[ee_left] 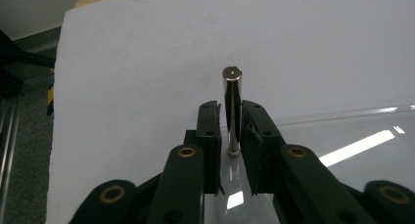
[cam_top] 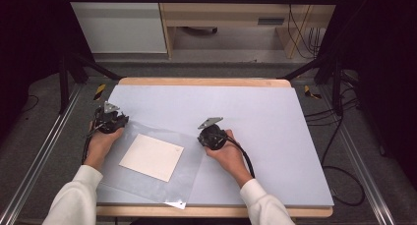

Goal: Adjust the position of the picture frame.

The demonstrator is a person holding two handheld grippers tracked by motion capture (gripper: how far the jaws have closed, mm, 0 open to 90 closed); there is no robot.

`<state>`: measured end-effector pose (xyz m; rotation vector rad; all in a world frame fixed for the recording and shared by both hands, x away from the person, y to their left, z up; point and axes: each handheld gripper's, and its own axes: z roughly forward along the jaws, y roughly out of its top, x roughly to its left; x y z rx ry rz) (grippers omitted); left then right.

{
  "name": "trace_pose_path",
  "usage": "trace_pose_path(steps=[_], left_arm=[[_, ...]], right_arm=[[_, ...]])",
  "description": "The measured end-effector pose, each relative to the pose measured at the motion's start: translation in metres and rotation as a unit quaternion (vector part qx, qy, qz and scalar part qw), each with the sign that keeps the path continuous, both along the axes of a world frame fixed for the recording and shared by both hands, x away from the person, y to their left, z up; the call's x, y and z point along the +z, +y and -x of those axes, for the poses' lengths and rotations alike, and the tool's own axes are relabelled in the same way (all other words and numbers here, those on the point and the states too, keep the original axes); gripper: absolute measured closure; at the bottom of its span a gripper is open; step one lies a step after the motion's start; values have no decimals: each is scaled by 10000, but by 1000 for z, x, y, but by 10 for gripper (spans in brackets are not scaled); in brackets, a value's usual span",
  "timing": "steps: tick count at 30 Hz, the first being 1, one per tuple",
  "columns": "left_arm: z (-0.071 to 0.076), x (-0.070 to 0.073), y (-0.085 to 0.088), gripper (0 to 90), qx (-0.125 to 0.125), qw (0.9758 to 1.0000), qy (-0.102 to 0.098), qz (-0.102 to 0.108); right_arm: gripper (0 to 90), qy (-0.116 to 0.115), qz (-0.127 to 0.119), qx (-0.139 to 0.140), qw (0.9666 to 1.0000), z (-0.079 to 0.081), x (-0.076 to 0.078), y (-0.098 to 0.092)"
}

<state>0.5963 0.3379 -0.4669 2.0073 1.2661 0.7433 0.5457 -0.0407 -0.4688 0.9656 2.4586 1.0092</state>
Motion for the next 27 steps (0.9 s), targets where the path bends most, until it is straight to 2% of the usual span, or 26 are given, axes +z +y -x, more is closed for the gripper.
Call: trace_pose_path(steps=[3, 14, 21, 25, 27], left_arm=[[-2, 0, -2, 817, -22, 9999, 65, -81], [-3, -1, 1, 824, -97, 9999, 87, 19], [-3, -1, 1, 821, -107, 9999, 90, -3], [-4, -2, 1, 825, -84, 9998, 143, 56], [-4, -2, 3, 834, -36, 9996, 193, 202]], right_arm=[[852, 25, -19, -27, 10000, 0, 0, 0], [852, 41, -126, -132, 9998, 0, -1, 0], [852, 39, -118, -129, 9998, 0, -1, 0], [851, 80, -161, -195, 9996, 0, -1, 0], [850, 62, -155, -181, 9997, 0, -1, 0]])
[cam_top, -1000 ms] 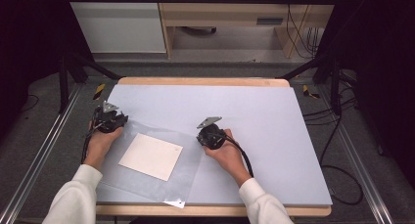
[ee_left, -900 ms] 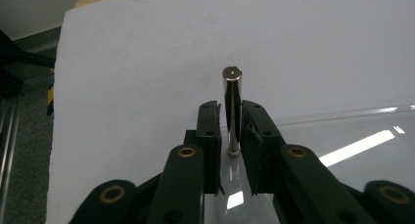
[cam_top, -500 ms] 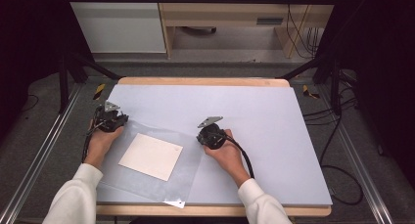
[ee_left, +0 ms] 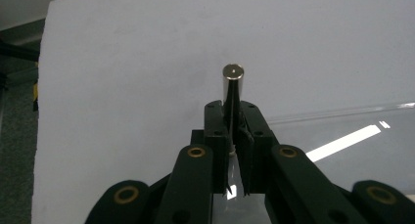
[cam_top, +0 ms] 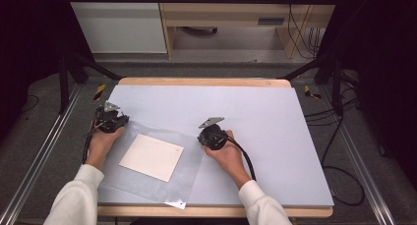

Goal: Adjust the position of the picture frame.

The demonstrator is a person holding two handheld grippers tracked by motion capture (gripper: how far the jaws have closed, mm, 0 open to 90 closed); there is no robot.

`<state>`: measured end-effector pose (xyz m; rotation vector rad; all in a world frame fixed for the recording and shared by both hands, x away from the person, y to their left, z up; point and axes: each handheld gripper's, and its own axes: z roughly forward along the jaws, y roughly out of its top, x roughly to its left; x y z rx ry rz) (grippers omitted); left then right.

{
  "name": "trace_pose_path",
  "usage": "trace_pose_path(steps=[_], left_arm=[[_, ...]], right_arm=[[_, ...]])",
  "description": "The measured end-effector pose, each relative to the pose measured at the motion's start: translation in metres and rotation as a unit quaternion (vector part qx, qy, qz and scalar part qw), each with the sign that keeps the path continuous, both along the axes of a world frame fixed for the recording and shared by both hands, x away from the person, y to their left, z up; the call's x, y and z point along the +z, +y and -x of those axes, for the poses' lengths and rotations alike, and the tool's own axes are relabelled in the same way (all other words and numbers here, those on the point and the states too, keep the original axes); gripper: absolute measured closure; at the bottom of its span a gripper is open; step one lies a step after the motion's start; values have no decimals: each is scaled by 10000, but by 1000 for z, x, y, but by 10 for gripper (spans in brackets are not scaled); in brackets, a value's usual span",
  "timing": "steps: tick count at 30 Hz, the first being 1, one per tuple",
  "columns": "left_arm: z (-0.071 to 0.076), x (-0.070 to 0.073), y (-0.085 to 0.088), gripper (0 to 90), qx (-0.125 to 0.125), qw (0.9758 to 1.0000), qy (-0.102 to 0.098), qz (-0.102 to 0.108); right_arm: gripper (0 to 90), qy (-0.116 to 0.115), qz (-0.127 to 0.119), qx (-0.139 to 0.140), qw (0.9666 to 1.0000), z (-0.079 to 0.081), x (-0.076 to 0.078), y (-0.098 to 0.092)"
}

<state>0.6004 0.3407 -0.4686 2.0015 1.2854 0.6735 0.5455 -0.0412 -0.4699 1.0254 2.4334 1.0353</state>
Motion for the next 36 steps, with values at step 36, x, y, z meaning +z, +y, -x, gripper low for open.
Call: trace_pose_path(steps=[36], left_arm=[[43, 90, -87, 847, -848, 9962, 119, 161]], right_arm=[[814, -3, -56, -243, 9997, 2, 100, -107]])
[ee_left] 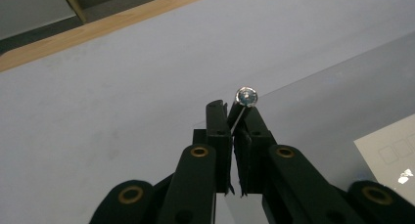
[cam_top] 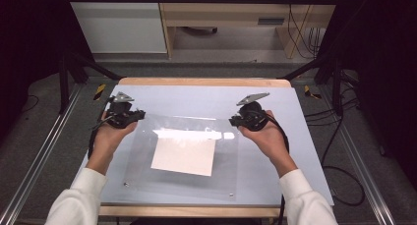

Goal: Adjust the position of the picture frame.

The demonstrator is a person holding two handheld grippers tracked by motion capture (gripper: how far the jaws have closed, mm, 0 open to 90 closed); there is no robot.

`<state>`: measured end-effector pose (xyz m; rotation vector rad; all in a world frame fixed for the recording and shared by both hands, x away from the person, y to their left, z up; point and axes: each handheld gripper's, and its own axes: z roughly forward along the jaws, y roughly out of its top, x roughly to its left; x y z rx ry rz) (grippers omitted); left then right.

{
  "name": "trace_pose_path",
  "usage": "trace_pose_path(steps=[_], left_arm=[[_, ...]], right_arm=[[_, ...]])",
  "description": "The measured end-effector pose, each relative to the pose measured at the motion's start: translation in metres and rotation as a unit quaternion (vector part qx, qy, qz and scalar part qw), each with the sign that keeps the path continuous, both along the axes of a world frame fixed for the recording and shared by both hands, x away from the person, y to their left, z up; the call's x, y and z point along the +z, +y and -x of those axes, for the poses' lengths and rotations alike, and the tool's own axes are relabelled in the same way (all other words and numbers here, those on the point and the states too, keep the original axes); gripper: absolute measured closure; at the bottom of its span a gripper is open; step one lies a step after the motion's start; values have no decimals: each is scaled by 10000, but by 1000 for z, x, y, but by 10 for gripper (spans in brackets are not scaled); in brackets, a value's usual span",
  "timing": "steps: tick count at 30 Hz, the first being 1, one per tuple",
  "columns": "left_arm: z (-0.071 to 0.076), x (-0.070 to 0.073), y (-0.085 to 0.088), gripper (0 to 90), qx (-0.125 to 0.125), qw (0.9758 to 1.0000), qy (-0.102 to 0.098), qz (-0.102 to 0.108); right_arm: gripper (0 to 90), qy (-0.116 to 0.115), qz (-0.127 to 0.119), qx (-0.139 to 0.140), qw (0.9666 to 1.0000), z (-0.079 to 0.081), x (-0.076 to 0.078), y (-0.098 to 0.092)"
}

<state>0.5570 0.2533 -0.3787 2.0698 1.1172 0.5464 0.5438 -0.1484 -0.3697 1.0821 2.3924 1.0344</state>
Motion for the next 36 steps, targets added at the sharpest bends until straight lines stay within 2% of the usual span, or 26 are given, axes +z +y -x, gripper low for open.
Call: trace_pose_path(steps=[1, 4, 6, 7, 9, 12, 14, 15, 18, 22, 23, 26, 31, 33, 36], left_arm=[[0, 0, 0, 847, 0, 10000, 0, 0], [-3, -10, -17, 847, -75, 9999, 92, -33], [-6, -23, -29, 846, -93, 9998, 182, -41], [-6, -23, -29, 846, -93, 9998, 182, -41], [-7, -37, -37, 846, -85, 9995, 295, -77], [-7, -46, -39, 843, -77, 9993, 361, -66], [-7, -52, -41, 843, -61, 9992, 395, -56], [-6, -54, -42, 843, -44, 9992, 401, -68], [-6, -55, -43, 841, -23, 9993, 369, -106], [-7, -58, -46, 844, -21, 9990, 368, -237], [-9, -62, -47, 844, 19, 9992, 365, -179], [-9, -66, -47, 846, 12, 9991, 368, -216], [-10, -70, -46, 846, 5, 9992, 360, -196], [-10, -72, -47, 846, 40, 9992, 364, -158], [-11, -73, -48, 847, 56, 9992, 360, -170]], right_arm=[[815, 27, 28, -46, 10000, -2, -2, -6], [818, 94, 54, -116, 9999, -6, -8, -18], [820, 240, 103, -258, 9993, -12, -21, -29], [820, 240, 103, -258, 9993, -12, -21, -29], [820, 302, 128, -350, 9989, -18, -35, -36], [819, 340, 166, -386, 9985, -22, -47, -39], [819, 359, 157, -423, 9983, -23, -50, -40], [821, 400, 136, -435, 9982, -26, -58, -41], [822, 451, 94, -472, 9978, -28, -65, -42], [824, 468, 33, -551, 9974, -31, -69, -42], [825, 473, 23, -579, 9972, -33, -72, -43], [830, 487, 73, -647, 9967, -35, -76, -41], [831, 468, 15, -798, 9957, -34, -80, -40], [836, 402, 83, -801, 9959, -33, -82, -39], [838, 420, 81, -840, 9955, -32, -84, -39]])
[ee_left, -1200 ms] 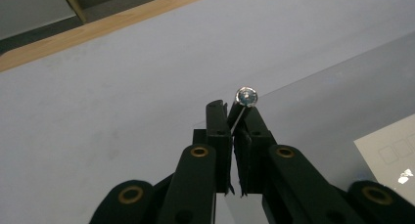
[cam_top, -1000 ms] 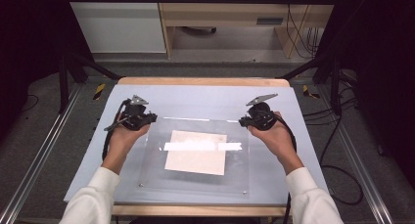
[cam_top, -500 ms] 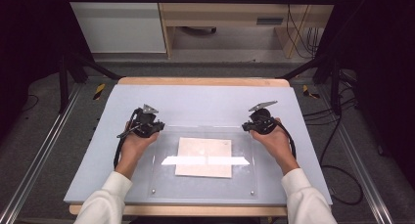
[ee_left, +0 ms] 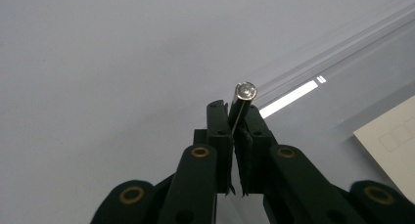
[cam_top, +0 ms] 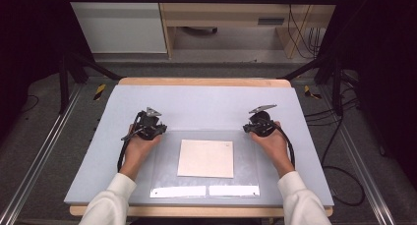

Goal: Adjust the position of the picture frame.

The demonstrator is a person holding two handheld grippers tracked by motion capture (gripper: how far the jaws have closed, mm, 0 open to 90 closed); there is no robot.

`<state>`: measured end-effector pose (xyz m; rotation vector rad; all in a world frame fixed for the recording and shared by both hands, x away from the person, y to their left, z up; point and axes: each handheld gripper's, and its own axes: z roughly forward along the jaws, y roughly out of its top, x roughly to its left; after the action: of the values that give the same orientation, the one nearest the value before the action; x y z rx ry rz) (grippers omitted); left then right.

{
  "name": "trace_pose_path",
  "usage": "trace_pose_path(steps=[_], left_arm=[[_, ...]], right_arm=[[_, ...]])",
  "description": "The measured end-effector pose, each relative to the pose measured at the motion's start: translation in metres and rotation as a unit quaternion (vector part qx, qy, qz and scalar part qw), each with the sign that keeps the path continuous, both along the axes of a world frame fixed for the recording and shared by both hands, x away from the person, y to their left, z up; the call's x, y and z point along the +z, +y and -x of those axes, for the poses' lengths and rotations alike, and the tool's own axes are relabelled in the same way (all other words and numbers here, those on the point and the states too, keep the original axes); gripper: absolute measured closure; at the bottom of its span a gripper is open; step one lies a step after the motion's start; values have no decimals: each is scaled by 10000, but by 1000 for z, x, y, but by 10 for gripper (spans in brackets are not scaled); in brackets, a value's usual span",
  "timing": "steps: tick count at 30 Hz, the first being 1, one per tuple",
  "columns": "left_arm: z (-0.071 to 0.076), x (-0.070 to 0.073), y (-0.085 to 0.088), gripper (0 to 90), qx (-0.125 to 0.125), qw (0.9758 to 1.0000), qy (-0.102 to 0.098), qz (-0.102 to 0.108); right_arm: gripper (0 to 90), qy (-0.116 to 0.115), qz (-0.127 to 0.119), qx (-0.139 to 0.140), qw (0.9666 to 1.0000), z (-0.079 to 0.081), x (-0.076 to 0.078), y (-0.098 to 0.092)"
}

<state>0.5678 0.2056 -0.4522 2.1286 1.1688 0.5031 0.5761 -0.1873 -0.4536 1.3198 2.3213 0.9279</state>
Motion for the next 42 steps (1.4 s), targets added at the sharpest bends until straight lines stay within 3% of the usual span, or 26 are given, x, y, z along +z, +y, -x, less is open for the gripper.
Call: trace_pose_path(steps=[7, 14, 38, 42], left_arm=[[-1, -4, -1, 847, 14, 9999, -86, 76], [-3, -7, -3, 847, 13, 10000, -49, 49], [-1, -11, -7, 844, 97, 9998, -180, 34], [1, -11, -8, 827, 93, 9995, -286, -5]], right_arm=[[846, -103, 149, -129, 9998, 1, -3, 2], [848, -51, 111, -311, 9994, 3, -6, 3], [846, -222, 118, -426, 9988, 7, -11, 1], [773, -346, 147, -454, 9983, 9, -10, 0]])
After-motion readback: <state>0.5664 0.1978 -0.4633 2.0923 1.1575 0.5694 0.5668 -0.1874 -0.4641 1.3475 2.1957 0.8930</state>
